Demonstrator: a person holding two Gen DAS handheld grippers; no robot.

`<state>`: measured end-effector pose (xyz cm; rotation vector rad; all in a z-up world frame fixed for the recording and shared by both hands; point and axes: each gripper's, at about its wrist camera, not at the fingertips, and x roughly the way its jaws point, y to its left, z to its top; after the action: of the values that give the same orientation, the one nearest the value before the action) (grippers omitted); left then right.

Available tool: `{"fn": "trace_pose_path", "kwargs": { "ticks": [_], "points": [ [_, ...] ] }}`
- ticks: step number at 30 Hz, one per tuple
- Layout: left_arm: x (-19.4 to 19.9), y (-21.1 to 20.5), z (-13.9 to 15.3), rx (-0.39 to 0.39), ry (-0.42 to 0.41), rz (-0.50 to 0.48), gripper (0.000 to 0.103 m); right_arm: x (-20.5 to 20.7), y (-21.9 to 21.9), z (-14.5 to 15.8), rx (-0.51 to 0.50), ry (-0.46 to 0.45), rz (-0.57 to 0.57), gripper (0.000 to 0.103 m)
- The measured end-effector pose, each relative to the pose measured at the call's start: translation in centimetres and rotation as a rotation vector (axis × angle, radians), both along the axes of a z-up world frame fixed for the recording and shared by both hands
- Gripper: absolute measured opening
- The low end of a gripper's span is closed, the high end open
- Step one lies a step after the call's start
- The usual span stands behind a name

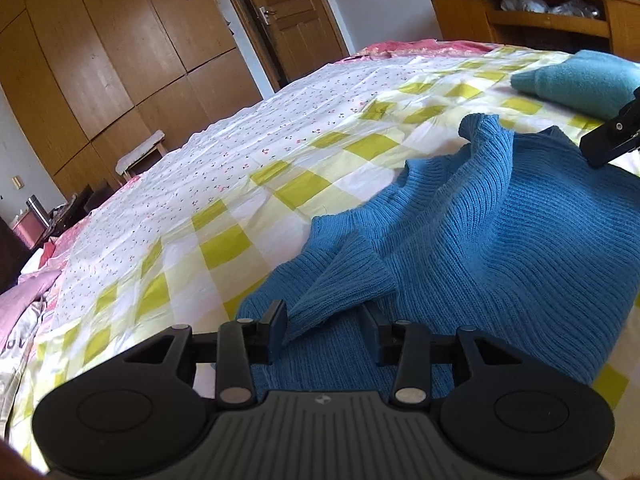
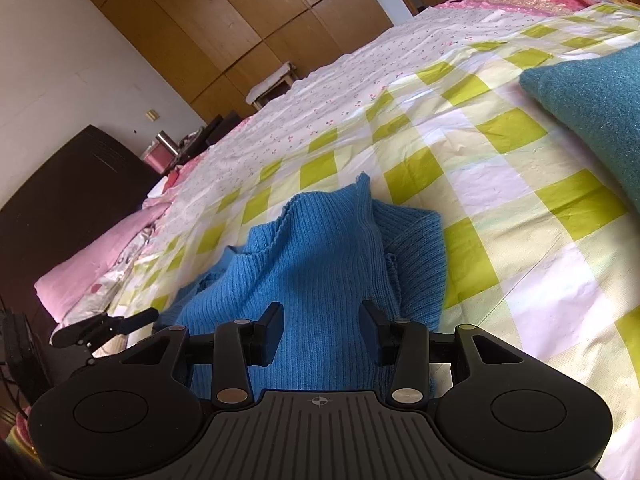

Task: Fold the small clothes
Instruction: 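Lift the hem with both grippers and fold it toward the collar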

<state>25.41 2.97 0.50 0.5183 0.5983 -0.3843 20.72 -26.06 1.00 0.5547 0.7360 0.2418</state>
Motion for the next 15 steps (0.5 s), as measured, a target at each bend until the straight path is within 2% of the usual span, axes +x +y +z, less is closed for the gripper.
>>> {"fn": "trace_pose_path", "kwargs": {
  "ticks": [2,3,4,8,15],
  "points": [
    [0.5,-0.3,0.1,0.000,0.005,0.001,0.044,0.0,0.1,0.0,-0.012,-0.002,0.004,0.042],
    [0.7,-0.3,0.3,-0.019,0.013,0.007,0.030,-0.1,0.1,0.0,-0.017,-0.003,0.005,0.042],
    [1.0,-0.2,0.4,-0.046,0.032,0.018,0.012,-0.1,0.1,0.0,-0.019,-0.005,0.008,0.042],
    [2.0,0.8,0.6,-0.119,0.042,0.125,0.012,-0.1,0.0,0.1,-0.019,-0.007,0.005,0.042],
    [4.3,5.3,0.4,-0.252,0.057,0.404,0.011,-0.1,-0.3,0.1,-0.070,-0.020,-0.037,0.042]
  ]
}}
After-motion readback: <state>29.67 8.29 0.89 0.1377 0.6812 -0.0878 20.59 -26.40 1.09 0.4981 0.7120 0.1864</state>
